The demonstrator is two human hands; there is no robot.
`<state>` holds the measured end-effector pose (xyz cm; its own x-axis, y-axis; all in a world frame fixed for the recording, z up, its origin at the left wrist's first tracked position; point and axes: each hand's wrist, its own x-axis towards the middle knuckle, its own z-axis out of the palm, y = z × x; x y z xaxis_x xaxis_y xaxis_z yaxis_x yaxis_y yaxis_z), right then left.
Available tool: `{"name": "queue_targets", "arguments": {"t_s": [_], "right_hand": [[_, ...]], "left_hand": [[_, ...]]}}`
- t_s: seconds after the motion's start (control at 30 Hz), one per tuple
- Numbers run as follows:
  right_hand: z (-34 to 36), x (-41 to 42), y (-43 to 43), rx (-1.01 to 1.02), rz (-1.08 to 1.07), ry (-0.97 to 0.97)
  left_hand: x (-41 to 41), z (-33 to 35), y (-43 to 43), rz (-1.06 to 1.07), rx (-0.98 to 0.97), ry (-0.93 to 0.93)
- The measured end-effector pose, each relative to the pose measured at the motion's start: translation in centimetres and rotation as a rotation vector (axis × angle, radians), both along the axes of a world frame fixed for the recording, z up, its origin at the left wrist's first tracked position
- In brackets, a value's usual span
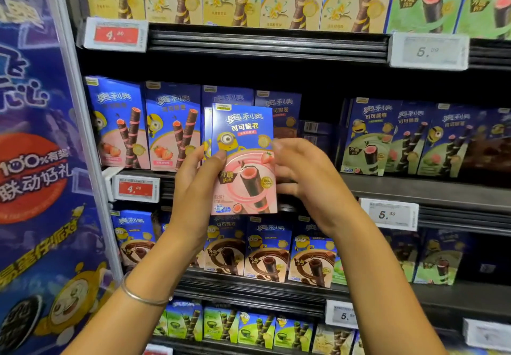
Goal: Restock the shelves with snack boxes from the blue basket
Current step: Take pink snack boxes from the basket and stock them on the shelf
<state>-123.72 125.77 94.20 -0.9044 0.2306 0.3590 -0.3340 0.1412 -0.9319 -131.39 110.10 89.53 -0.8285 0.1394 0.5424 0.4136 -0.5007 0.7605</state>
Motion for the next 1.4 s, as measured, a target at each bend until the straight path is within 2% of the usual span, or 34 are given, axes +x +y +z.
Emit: {"name": "queue_targets", "arguments": {"t_s": [0.13,0.27,0.63,0.77,1.1,1.23,1.4], "right_hand": [[-0.1,0.6,-0.6,0.117,-0.022,0.008],[0.3,1.1,0.4,0.095,0.013,0.009],[2.4,0.9,4.2,0.029,-0.153,0.105],[2.3,-0.6,5.5,0.171,-0.321,0.136],[0.5,-3.7,5.9,0.476,-0.561,0.045],[0.4,-4.3,5.5,0.578,-0.610,0.048],[0.5,-5.1,5.4,0.597,-0.544,-0.045]], "left_hand": [[0.5,0.2,0.4,0.014,0.014,-0.026],[0.9,0.3,0.7,-0.028,0.060,-0.072],[-0.5,0.0,-0.8,0.173,0.027,-0.079],[-0.6,0.2,-1.4,0.190,0.027,-0.081],[-0.3,0.0,-2.3,0.210,-0.006,-0.131],[-0.2,0.0,-2.4,0.212,-0.032,-0.128],[-0.2,0.1,-2.6,0.204,-0.032,-0.141]]}}
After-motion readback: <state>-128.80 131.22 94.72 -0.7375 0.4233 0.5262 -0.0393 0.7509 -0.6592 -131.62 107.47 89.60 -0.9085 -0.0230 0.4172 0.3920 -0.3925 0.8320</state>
